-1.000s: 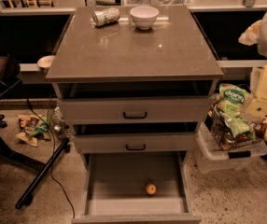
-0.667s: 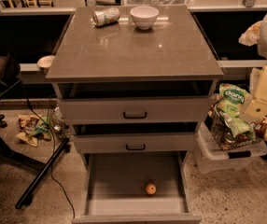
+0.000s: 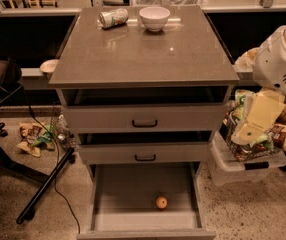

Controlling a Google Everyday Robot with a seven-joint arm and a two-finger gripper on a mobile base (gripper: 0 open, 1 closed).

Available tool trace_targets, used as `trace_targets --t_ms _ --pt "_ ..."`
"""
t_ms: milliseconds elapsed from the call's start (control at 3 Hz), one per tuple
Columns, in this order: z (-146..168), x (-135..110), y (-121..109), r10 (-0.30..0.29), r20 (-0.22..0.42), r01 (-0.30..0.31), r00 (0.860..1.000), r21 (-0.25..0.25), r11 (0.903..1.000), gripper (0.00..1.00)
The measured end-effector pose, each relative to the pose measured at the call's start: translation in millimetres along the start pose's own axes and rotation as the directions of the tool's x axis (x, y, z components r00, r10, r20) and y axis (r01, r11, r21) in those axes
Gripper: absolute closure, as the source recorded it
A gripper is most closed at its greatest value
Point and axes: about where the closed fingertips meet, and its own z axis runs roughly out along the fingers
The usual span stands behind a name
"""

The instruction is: Pick orange from bottom drawer and place on counter

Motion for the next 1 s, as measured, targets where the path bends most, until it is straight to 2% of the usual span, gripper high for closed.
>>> trace_targets --t_ms 333,667,1000 --pt "0 0 0 0.000 0.000 0.000 1.000 0.000 1.0000 0.00" --pt "36 7 4 -0.009 -0.035 0.009 0.999 -0.014 0.9999 0.00" --pt "95 19 11 0.005 -0.022 -0.006 1.000 -0.037 0.9993 0.00"
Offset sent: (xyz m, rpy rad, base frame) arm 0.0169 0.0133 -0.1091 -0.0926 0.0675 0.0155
